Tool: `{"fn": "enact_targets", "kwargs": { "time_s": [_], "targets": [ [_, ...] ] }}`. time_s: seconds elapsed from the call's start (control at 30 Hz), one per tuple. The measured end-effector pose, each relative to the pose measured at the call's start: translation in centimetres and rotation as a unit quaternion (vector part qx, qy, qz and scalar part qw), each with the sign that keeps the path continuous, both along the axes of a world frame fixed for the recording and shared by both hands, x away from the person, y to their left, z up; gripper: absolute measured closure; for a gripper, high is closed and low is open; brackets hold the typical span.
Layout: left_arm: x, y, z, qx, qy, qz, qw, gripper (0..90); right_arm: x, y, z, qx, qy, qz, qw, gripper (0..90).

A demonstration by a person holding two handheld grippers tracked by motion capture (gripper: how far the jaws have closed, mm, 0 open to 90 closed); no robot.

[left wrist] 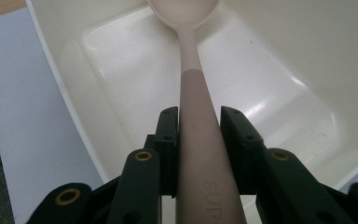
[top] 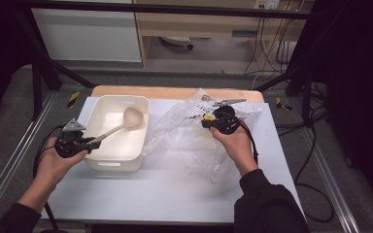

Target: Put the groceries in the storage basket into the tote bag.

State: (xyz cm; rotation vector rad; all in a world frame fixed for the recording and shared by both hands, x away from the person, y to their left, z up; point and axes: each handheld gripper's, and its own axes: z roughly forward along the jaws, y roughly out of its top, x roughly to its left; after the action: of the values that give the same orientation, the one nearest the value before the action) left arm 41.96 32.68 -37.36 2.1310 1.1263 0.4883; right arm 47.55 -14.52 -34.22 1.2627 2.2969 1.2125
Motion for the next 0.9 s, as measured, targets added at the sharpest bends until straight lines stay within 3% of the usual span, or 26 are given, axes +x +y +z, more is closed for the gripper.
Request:
{"fn": "enact_targets", "kwargs": {
  "time_s": [0.33,0.9],
  "targets": [
    [-0.3,0.1,1.3,-0.008,-0.029,-0.005,0.9995,68.6,0.0,0.1,0.0,-0.001,0.000,0.001,1.0000,90.0],
    [-1.0,0.2,3.4,-0.027,-0.059,-0.008,0.9979,68.6,0.0,0.0,0.1,0.000,-0.001,0.001,1.0000,90.0]
  ]
}}
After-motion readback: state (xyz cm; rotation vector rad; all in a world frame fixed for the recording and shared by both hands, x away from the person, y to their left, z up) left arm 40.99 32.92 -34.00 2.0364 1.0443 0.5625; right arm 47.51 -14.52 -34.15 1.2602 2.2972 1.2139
